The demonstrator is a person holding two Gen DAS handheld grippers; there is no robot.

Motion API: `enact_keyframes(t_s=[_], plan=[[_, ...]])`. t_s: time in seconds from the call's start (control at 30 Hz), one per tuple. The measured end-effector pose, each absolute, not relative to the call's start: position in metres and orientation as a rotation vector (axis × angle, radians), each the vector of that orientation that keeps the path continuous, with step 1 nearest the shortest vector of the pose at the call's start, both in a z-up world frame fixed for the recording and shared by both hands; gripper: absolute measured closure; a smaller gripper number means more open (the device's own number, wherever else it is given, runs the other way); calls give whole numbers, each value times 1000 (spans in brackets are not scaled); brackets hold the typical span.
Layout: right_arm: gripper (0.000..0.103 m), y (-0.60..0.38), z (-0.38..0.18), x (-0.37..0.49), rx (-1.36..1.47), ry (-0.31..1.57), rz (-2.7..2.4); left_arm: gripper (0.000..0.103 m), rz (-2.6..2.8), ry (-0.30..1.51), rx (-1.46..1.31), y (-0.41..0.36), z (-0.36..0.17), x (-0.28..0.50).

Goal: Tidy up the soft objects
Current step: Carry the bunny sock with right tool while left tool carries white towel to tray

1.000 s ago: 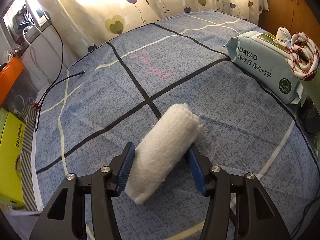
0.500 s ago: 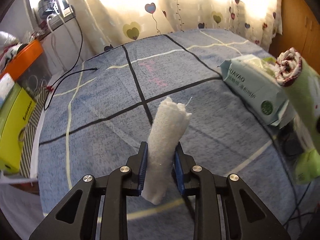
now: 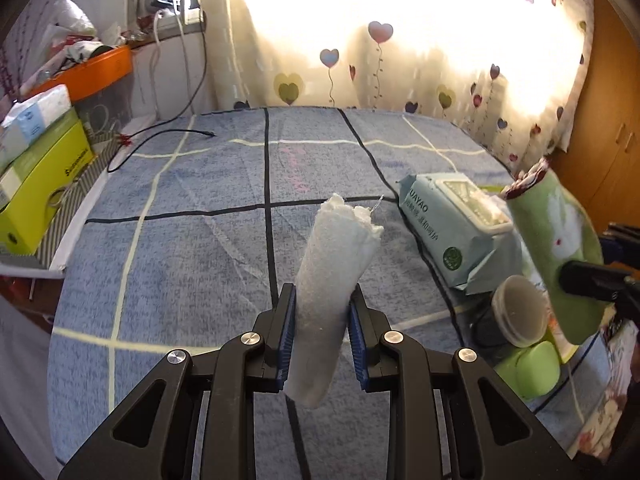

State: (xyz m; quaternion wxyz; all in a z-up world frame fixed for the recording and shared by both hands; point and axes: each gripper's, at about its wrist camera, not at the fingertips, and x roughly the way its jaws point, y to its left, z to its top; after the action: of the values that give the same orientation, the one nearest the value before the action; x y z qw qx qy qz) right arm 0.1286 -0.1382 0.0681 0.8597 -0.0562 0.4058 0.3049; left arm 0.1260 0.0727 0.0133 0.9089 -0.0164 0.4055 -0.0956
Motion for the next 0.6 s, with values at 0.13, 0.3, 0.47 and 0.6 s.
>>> enact_keyframes(t_s=[0.13,0.3,0.47,0.6], plan=[[71,-147,70,122,-113,844,633,77,-151,814,-55,67,18,112],[71,-162,73,116,-99,828,618,77,-133,789,-91,60,25,102],[71,-179,75,108,-74,813,598,77,-155,763,-85,42,34,95],[71,-195,76,103,-52,808,576,77,-178,750,-83,24,40,92]])
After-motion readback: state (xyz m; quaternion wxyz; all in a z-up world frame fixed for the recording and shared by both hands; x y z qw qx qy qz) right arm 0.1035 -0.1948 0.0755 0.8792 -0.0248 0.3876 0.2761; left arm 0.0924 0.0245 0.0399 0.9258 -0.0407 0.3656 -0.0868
